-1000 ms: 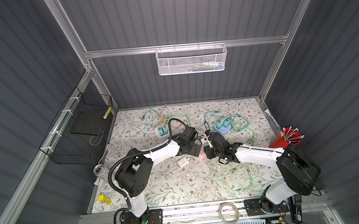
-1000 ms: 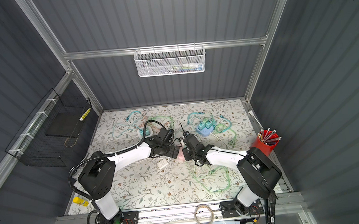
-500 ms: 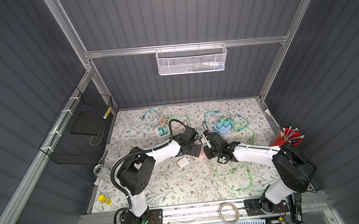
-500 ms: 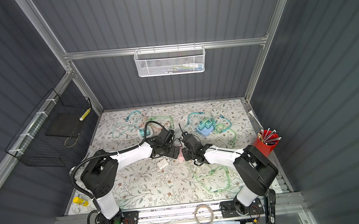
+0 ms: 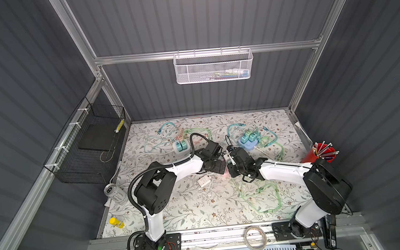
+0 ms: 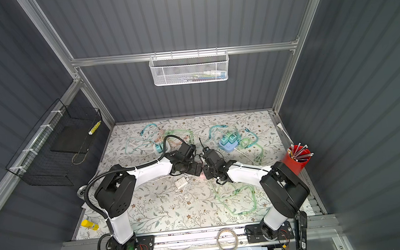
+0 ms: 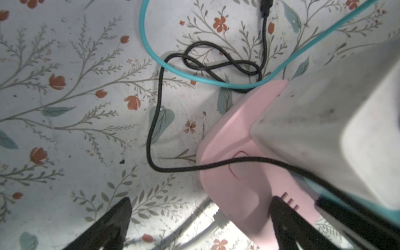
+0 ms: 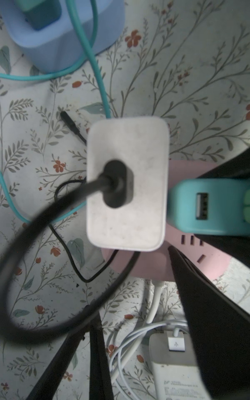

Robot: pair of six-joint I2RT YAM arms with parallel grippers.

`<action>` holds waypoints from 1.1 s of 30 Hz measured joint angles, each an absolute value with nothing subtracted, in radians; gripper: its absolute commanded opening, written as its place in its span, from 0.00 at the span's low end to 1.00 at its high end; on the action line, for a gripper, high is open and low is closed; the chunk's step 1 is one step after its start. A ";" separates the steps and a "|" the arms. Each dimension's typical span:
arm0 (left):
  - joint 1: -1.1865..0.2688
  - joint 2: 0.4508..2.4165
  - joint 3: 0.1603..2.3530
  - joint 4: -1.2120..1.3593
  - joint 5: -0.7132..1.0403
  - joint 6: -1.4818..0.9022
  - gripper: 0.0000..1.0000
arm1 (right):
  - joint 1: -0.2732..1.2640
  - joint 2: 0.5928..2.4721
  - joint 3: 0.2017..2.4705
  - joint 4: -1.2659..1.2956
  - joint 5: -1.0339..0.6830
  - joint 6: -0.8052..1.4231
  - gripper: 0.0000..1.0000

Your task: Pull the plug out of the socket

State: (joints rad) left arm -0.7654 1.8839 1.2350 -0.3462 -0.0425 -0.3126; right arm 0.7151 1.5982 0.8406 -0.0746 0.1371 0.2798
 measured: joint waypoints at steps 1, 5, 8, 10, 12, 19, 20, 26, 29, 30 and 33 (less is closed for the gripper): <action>-0.765 1.886 1.238 -0.346 -0.042 -0.316 1.00 | 0.715 1.598 0.842 -0.076 0.137 0.280 0.21; -0.765 1.897 1.249 -0.348 -0.041 -0.326 0.98 | 0.715 1.598 0.842 -0.076 0.139 0.280 0.17; -0.767 1.914 1.275 -0.359 -0.041 -0.327 0.97 | 0.715 1.599 0.848 -0.086 0.139 0.280 0.12; -0.767 1.923 1.286 -0.360 -0.040 -0.327 0.97 | 0.715 1.599 0.854 -0.096 0.139 0.280 0.09; -0.767 1.925 1.288 -0.361 -0.040 -0.332 0.97 | 0.715 1.599 0.856 -0.102 0.139 0.280 0.07; -0.767 1.927 1.288 -0.361 -0.041 -0.347 0.94 | 0.716 1.599 0.857 -0.105 0.151 0.279 0.03; -0.767 1.927 1.288 -0.361 -0.041 -0.349 0.94 | 0.716 1.599 0.857 -0.105 0.153 0.279 0.02; -0.770 1.927 1.285 -0.356 -0.046 -0.353 0.94 | 0.716 1.596 0.852 -0.100 0.156 0.279 0.00; -0.772 1.927 1.281 -0.349 -0.050 -0.356 0.95 | 0.716 1.585 0.841 -0.094 0.159 0.280 0.00; -0.772 1.927 1.280 -0.346 -0.052 -0.357 0.94 | 0.716 1.581 0.839 -0.094 0.160 0.280 0.00; -0.773 1.926 1.275 -0.341 -0.053 -0.358 0.94 | 0.715 1.563 0.839 -0.094 0.161 0.281 0.00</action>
